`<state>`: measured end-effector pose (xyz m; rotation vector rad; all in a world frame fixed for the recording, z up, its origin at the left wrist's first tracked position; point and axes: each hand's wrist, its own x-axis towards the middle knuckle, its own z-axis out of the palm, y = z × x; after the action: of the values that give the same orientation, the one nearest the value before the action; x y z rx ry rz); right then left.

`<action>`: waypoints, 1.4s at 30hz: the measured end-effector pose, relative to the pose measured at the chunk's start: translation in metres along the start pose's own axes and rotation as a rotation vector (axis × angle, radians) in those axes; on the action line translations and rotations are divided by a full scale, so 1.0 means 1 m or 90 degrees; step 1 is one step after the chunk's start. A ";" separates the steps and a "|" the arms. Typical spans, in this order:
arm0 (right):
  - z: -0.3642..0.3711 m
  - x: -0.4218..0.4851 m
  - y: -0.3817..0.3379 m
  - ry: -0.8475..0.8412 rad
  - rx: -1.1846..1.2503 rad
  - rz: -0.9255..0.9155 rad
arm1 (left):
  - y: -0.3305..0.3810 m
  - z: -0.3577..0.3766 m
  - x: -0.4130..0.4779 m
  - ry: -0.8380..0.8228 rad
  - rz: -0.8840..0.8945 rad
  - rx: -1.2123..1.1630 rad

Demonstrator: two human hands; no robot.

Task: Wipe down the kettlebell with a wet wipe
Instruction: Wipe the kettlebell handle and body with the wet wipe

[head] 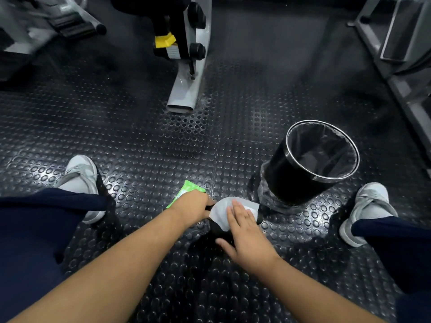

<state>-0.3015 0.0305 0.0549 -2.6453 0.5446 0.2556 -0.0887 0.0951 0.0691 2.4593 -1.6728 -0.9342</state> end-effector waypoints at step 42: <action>-0.040 0.038 0.033 -0.003 -0.134 0.052 | 0.003 -0.007 -0.004 -0.031 -0.010 0.008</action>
<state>-0.2772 -0.0269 0.0687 -2.8271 0.6581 0.3630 -0.0892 0.0949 0.0779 2.4806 -1.6816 -0.9973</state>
